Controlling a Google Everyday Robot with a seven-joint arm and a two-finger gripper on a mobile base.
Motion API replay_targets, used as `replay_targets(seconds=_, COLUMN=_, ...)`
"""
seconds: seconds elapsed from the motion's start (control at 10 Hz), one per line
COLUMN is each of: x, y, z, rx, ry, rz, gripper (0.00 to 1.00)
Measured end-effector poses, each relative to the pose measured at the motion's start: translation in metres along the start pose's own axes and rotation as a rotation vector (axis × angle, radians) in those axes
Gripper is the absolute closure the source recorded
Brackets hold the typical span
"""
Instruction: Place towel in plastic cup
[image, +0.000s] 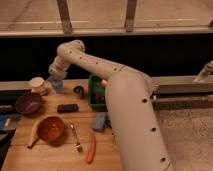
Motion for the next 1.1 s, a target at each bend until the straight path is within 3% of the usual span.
replay_targets(seconds=0.5, x=0.018, y=0.0, z=0.023, rx=-0.036, ry=0.069, rz=0.008, gripper=0.98)
replay_targets(seconds=1.1, x=0.021, y=0.007, z=0.035, rx=-0.084, ry=0.089, rz=0.01, gripper=0.41)
